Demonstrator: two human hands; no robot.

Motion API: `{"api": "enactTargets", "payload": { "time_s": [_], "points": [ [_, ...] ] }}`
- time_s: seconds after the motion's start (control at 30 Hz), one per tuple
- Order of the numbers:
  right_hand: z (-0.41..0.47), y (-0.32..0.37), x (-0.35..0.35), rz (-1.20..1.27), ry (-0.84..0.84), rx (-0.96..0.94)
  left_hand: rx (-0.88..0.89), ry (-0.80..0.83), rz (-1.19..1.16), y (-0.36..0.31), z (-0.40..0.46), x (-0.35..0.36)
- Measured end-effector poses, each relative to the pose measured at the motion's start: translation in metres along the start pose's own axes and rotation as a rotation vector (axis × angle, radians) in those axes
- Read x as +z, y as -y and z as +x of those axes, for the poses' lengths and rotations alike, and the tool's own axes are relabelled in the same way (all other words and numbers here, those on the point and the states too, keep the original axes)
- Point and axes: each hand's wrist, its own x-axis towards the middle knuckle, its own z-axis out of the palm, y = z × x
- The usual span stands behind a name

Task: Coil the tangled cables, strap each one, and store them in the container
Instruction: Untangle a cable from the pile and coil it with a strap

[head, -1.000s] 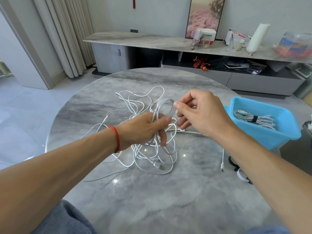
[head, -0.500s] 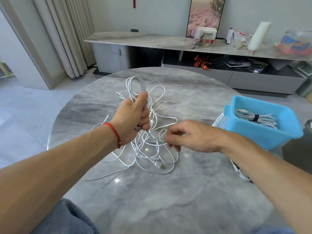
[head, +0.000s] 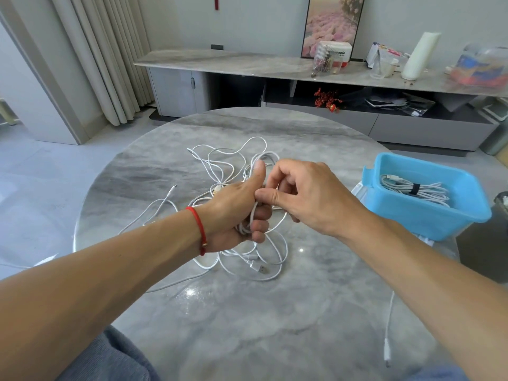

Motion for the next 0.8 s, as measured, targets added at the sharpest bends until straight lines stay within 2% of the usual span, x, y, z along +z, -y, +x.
{"api": "enactTargets", "payload": {
  "time_s": [0.1, 0.2, 0.3, 0.37, 0.5, 0.6, 0.67, 0.8],
  "points": [
    [0.001, -0.001, -0.005, -0.079, -0.028, 0.042, -0.076, 0.104, 0.006, -0.003, -0.001, -0.001],
    [0.0, -0.005, -0.015, -0.227, -0.004, 0.061, -0.059, 0.167, 0.218, -0.004, 0.0, -0.005],
    [-0.004, -0.012, -0.03, -0.201, 0.103, 0.021, 0.003, 0.136, 0.49, -0.002, -0.001, -0.01],
    [-0.008, -0.016, -0.039, -0.218, 0.153, 0.015, 0.029, 0.123, 0.592, -0.002, -0.003, -0.015],
    [-0.014, -0.022, -0.051, -0.247, 0.129, 0.057, 0.093, 0.048, 0.746, -0.002, -0.006, -0.023],
    [-0.014, -0.022, -0.05, -0.307, 0.088, 0.07, 0.103, -0.004, 0.789, 0.002, -0.004, -0.021],
    [-0.013, -0.02, -0.046, -0.272, 0.004, 0.095, 0.076, -0.004, 0.735, 0.005, -0.002, -0.018],
    [-0.013, -0.014, -0.03, 0.042, -0.175, 0.237, 0.078, 0.011, 0.574, 0.008, -0.002, -0.013]
  ]
}}
